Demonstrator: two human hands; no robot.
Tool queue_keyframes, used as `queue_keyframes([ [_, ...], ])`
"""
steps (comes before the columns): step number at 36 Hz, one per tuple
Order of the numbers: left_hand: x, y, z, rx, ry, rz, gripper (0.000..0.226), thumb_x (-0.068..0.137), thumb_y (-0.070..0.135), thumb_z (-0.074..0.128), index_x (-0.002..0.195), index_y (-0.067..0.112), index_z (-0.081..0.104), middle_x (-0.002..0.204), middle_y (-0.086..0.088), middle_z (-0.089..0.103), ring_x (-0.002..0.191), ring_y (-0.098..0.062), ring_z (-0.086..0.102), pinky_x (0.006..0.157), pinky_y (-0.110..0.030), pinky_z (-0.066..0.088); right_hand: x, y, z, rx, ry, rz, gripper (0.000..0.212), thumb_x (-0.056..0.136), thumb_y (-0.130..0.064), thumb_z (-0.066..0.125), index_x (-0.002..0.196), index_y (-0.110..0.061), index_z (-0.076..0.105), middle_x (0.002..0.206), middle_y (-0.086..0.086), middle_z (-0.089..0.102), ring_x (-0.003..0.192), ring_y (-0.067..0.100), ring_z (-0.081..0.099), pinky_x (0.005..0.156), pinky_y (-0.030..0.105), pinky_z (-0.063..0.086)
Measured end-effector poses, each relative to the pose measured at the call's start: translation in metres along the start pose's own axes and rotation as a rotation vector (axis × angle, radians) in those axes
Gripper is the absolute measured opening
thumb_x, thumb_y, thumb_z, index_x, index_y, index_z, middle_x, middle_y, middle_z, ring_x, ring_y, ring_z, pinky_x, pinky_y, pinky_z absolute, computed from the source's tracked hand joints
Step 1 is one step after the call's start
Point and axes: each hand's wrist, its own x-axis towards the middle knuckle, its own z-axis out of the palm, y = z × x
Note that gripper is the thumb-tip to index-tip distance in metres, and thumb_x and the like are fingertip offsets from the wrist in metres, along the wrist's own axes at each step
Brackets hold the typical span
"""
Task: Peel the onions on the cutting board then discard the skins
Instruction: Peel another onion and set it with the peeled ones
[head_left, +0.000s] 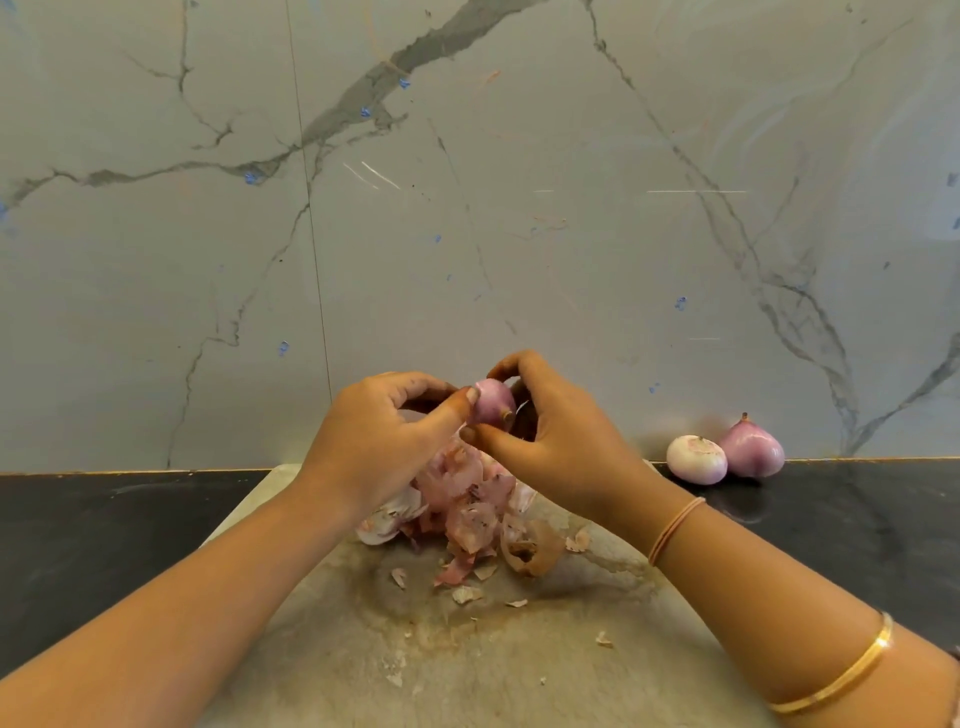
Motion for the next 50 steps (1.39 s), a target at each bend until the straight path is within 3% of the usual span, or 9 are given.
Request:
queue_keyframes([
  [4,-0.001,0.001,0.002,-0.005,-0.003,-0.004,0.003,0.080,0.040,0.070,0.080,0.037,0.068,0.081,0.017,0.069,0.083,0.002,0.063,0.071,-0.017,0.048,-0.002,-0.003,0.000,-0.186,0.000,-0.094,0.035,0.086,-0.036,0.070,0.107,-0.025,0.045,0.091,-0.012,0.054,0.081,0.010,0.051,0.070,0.020,0.050],
  [10,0.000,0.004,0.002,-0.049,-0.016,-0.046,0.022,0.066,0.046,0.064,0.082,0.032,0.072,0.084,0.018,0.069,0.087,0.001,0.063,0.074,-0.018,0.049,-0.003,-0.007,0.001,-0.303,0.006,-0.170,0.036,0.086,-0.038,0.069,0.107,-0.020,0.046,0.101,-0.003,0.058,0.086,0.015,0.051,0.073,0.028,0.050],
  [13,0.000,0.005,0.003,-0.043,-0.009,-0.034,0.006,0.075,0.031,0.070,0.081,0.030,0.071,0.088,0.017,0.068,0.088,-0.002,0.064,0.073,-0.019,0.049,-0.003,-0.007,0.000,-0.318,0.003,-0.190,0.037,0.086,-0.037,0.070,0.108,-0.019,0.046,0.099,-0.004,0.055,0.085,0.014,0.049,0.068,0.020,0.043],
  [19,0.001,0.001,0.004,0.061,0.034,0.053,0.006,0.079,0.018,0.073,0.080,0.024,0.073,0.093,0.020,0.065,0.089,-0.001,0.063,0.076,-0.023,0.054,-0.003,-0.007,0.001,-0.309,-0.005,-0.199,0.037,0.085,-0.036,0.072,0.106,-0.020,0.045,0.098,-0.006,0.053,0.084,0.014,0.048,0.065,0.015,0.038],
  [25,0.004,-0.006,0.003,0.108,0.087,0.101,0.017,0.082,0.007,0.066,0.083,0.024,0.069,0.093,0.018,0.064,0.091,0.001,0.060,0.071,-0.009,0.050,-0.003,-0.010,0.002,-0.161,-0.020,-0.146,0.038,0.084,-0.032,0.073,0.106,-0.023,0.044,0.097,-0.006,0.055,0.081,0.013,0.052,0.071,0.026,0.051],
  [29,0.005,-0.010,0.002,0.085,0.093,0.046,0.012,0.086,0.017,0.064,0.083,0.029,0.067,0.085,0.019,0.065,0.081,0.001,0.061,0.063,-0.007,0.044,-0.002,-0.007,-0.002,0.103,-0.029,-0.016,0.039,0.083,-0.027,0.075,0.110,-0.025,0.047,0.095,-0.011,0.058,0.077,0.013,0.059,0.074,0.021,0.054],
  [33,0.007,-0.014,0.000,0.110,0.083,0.011,0.009,0.089,0.027,0.062,0.083,0.032,0.065,0.082,0.023,0.064,0.081,0.010,0.058,0.062,-0.002,0.039,-0.002,-0.003,-0.003,0.385,-0.054,0.087,0.036,0.083,-0.017,0.074,0.111,-0.025,0.053,0.103,-0.003,0.064,0.090,0.015,0.067,0.084,0.033,0.058],
  [45,0.016,-0.027,-0.014,0.260,0.192,-0.044,0.015,0.089,0.018,0.057,0.087,0.028,0.068,0.089,0.012,0.063,0.073,0.000,0.056,0.057,-0.019,0.040,0.000,-0.006,-0.012,0.634,-0.124,0.174,0.036,0.080,-0.017,0.071,0.109,-0.022,0.052,0.112,0.007,0.061,0.098,0.023,0.063,0.081,0.026,0.056],
  [50,0.014,-0.023,-0.012,0.275,0.108,-0.023,0.014,0.087,0.019,0.064,0.089,0.032,0.069,0.083,0.018,0.064,0.080,0.002,0.059,0.065,-0.016,0.045,0.000,-0.003,-0.010,0.695,-0.162,0.247,0.037,0.087,-0.015,0.066,0.119,-0.020,0.049,0.112,0.010,0.060,0.085,0.020,0.062,0.081,0.030,0.054],
])
